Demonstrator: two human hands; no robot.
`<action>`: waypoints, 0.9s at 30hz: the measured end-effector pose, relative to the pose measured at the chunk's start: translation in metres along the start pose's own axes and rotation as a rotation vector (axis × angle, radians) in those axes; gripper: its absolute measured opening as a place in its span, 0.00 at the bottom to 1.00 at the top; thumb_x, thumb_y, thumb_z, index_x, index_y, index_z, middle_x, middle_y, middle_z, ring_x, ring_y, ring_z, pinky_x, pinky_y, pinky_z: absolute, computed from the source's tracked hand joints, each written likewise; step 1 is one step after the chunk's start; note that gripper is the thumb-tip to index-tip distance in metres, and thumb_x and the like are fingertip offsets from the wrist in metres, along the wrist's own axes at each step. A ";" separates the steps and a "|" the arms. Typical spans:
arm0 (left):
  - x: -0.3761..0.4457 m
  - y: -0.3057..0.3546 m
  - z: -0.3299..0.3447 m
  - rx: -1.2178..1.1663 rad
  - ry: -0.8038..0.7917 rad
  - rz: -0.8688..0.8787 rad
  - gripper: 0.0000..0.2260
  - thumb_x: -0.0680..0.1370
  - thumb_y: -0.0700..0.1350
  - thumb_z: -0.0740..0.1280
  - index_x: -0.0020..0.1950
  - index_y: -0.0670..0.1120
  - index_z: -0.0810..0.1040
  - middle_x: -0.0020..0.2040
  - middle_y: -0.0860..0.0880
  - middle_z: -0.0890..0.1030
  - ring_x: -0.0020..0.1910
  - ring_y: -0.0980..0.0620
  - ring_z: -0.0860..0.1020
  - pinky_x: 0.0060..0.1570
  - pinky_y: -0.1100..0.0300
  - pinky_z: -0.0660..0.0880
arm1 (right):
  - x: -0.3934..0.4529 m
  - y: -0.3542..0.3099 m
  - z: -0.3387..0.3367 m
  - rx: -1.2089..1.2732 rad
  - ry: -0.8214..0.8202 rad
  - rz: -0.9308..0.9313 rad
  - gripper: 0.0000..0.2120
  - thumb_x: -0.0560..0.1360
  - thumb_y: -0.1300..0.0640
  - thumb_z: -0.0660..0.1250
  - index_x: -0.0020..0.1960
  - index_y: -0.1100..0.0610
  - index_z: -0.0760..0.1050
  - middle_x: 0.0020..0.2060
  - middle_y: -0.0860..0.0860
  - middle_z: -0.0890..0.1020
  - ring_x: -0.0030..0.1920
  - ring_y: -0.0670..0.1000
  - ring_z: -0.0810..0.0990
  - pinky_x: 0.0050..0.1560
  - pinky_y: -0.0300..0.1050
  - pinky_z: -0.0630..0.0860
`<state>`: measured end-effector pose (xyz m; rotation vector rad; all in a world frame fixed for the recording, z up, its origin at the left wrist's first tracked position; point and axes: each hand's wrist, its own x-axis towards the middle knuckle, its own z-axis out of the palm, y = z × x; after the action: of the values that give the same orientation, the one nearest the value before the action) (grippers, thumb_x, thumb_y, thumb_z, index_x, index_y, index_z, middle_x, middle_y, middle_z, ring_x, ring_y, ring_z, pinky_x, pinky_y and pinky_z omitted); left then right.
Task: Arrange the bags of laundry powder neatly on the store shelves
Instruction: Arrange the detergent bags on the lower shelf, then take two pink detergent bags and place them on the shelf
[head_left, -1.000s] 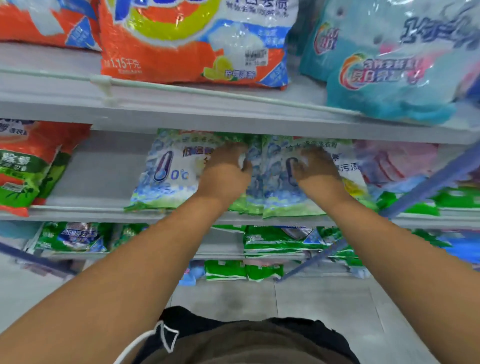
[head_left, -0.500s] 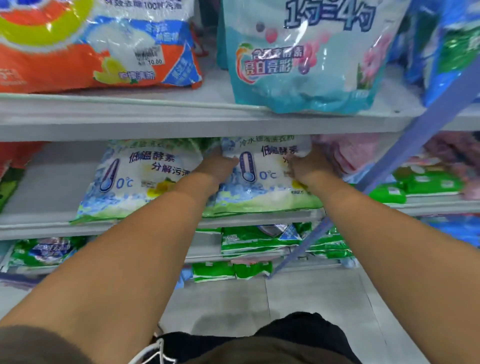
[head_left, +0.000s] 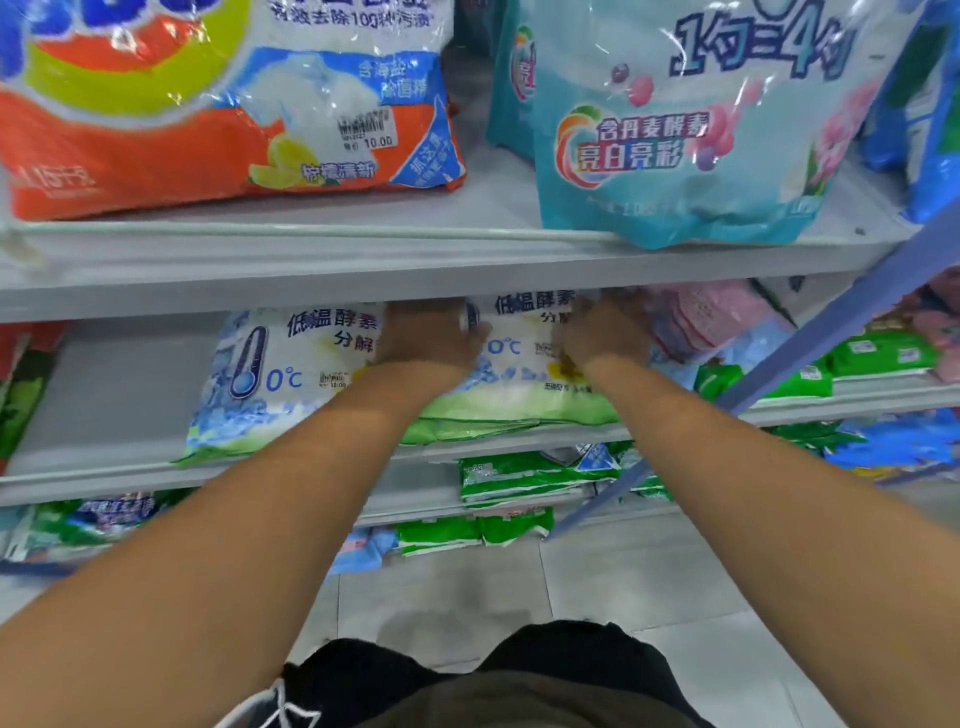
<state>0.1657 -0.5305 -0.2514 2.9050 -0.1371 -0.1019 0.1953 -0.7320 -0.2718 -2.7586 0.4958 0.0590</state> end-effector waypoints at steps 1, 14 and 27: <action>-0.003 0.003 0.004 0.032 0.001 0.082 0.26 0.83 0.61 0.56 0.78 0.51 0.65 0.78 0.44 0.66 0.78 0.41 0.62 0.77 0.47 0.57 | -0.003 0.001 -0.001 -0.114 0.035 -0.106 0.27 0.81 0.45 0.47 0.72 0.56 0.71 0.72 0.62 0.71 0.73 0.64 0.68 0.71 0.58 0.65; -0.012 0.000 0.053 0.157 0.039 -0.070 0.29 0.82 0.66 0.45 0.82 0.61 0.48 0.84 0.49 0.47 0.82 0.43 0.48 0.79 0.40 0.49 | -0.007 0.026 0.034 0.017 -0.118 -0.405 0.32 0.82 0.36 0.46 0.82 0.44 0.44 0.82 0.44 0.44 0.81 0.46 0.42 0.79 0.58 0.44; -0.143 0.081 0.037 -0.049 -0.103 -0.245 0.29 0.84 0.61 0.52 0.84 0.53 0.50 0.84 0.44 0.45 0.82 0.41 0.45 0.79 0.43 0.46 | -0.098 0.112 -0.021 0.088 -0.388 -0.482 0.31 0.84 0.43 0.54 0.83 0.52 0.49 0.82 0.53 0.50 0.82 0.56 0.49 0.80 0.53 0.54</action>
<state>0.0140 -0.6030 -0.2600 2.8544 0.2015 -0.2918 0.0637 -0.8058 -0.2778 -2.6075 -0.2607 0.4312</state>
